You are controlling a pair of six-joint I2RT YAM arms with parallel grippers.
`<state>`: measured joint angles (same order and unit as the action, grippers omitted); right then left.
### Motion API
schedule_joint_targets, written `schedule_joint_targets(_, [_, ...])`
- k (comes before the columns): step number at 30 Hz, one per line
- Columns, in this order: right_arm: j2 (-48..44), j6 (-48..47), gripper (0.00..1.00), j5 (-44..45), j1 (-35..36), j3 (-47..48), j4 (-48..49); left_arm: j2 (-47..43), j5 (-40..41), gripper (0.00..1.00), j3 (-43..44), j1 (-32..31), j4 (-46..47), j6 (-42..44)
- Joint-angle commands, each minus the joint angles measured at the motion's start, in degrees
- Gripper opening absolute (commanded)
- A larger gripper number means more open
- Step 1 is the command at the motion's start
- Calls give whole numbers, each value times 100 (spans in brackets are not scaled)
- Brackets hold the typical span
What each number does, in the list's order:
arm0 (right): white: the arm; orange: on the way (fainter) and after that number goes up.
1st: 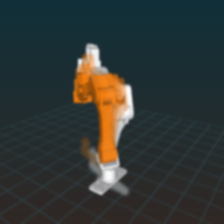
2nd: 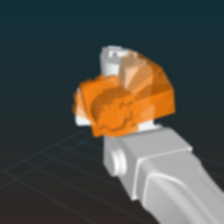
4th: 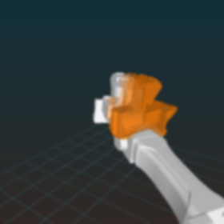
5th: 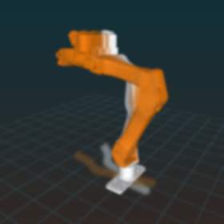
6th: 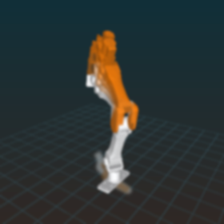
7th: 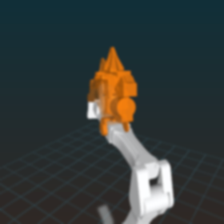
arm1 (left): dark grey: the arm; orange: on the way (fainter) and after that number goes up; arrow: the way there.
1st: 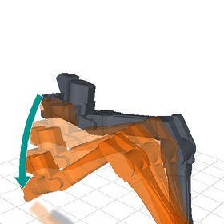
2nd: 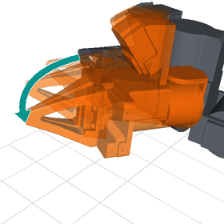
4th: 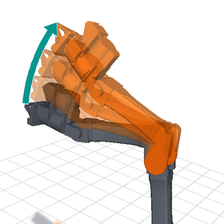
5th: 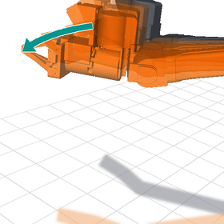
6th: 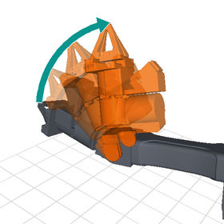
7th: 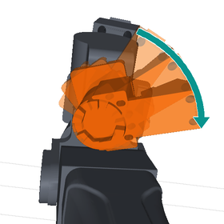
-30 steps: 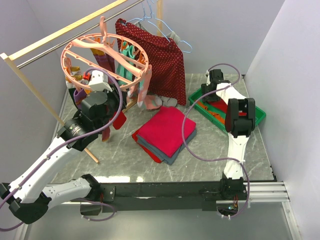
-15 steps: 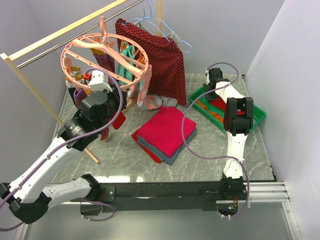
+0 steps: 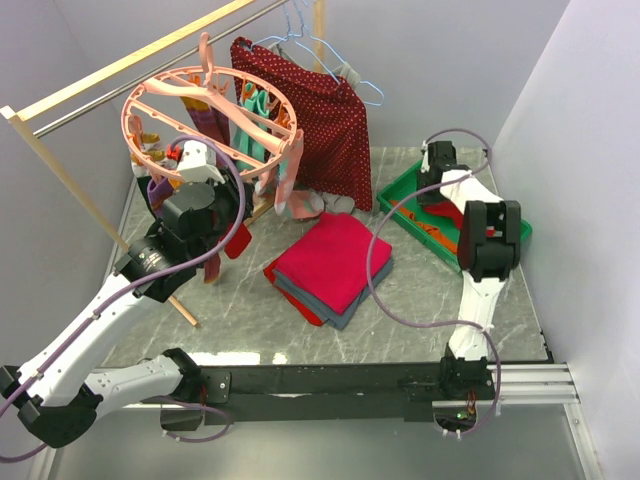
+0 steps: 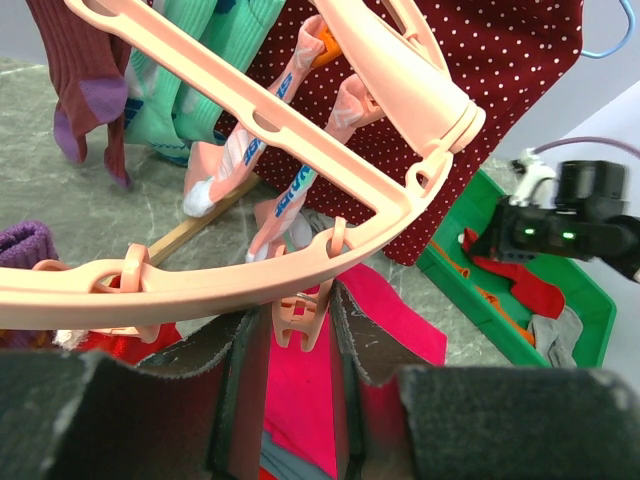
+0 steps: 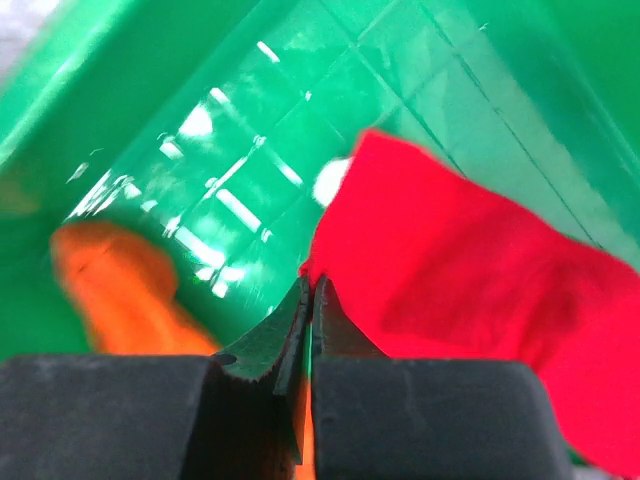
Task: Clip the socks to the hanger
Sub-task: Pick up the sock from the bin, then clamp the sock onto the hanger.
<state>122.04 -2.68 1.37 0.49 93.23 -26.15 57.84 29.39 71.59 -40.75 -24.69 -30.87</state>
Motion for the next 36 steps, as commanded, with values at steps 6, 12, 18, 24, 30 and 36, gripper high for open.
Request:
schedule_joint_targets(6, [-2253,259,0,-250,-172,-569,927,-115,-82,1,197,-20,43,20])
schedule_joint_targets(12, [-3492,838,0,-1207,-93,-1033,1260,-54,-205,1,250,-12,105,11])
schedule_joint_targets(18, [-4583,1330,0,-2384,416,-1588,1955,25,-293,1,311,-12,183,-15])
schedule_joint_targets(24, [-5260,1700,0,-3133,1031,-2062,2386,8,-346,1,303,-20,245,-68])
schedule_joint_targets(30, [-5498,2034,0,-3468,1978,-2554,2798,8,-434,1,268,-12,324,-164])
schedule_joint_targets(36, [-5358,2202,0,-2959,3140,-2898,3432,43,-522,1,250,-12,395,-244])
